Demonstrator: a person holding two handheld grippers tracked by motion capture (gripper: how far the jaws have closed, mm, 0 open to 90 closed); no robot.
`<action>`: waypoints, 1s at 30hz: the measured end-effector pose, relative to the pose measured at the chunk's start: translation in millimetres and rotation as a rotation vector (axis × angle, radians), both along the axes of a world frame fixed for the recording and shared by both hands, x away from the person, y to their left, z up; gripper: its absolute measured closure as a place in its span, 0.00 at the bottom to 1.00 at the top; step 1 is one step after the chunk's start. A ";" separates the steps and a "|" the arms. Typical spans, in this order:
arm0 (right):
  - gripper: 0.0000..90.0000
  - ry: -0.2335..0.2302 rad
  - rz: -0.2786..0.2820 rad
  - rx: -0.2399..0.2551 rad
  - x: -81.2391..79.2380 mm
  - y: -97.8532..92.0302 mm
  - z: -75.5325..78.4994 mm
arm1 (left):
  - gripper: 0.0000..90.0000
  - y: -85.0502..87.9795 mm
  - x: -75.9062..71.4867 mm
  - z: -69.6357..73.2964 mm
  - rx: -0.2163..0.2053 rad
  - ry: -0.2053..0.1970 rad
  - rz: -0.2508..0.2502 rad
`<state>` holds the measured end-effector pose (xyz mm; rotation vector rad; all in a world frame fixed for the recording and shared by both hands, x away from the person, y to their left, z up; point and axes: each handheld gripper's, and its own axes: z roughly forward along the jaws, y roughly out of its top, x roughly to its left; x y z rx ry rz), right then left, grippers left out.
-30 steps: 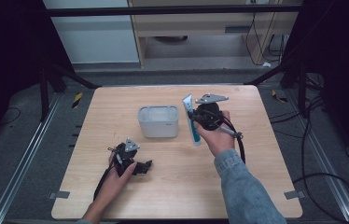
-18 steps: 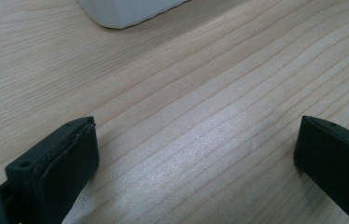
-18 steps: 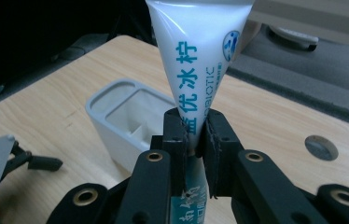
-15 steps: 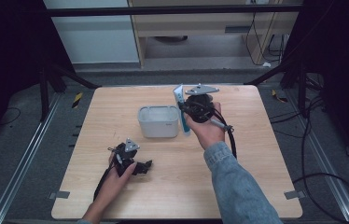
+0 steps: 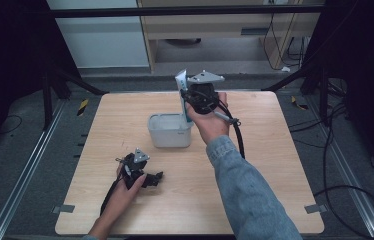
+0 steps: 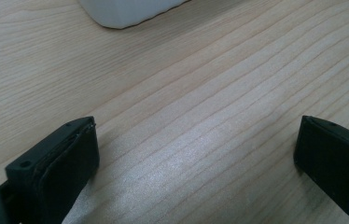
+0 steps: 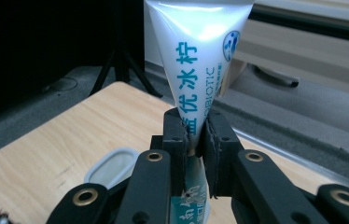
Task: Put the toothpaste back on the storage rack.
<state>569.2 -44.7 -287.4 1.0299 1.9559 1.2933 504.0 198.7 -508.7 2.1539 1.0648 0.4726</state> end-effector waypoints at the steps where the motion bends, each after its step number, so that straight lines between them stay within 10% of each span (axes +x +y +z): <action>1: 0.89 -0.007 0.000 -0.002 1.7 1.8 1.7 | 0.00 0.0 0.0 0.0 0.000 0.000 -0.001; 30: 0.89 -0.094 -0.071 0.081 48.7 30.8 4.7 | 0.00 -0.1 0.0 0.0 -0.001 0.001 0.000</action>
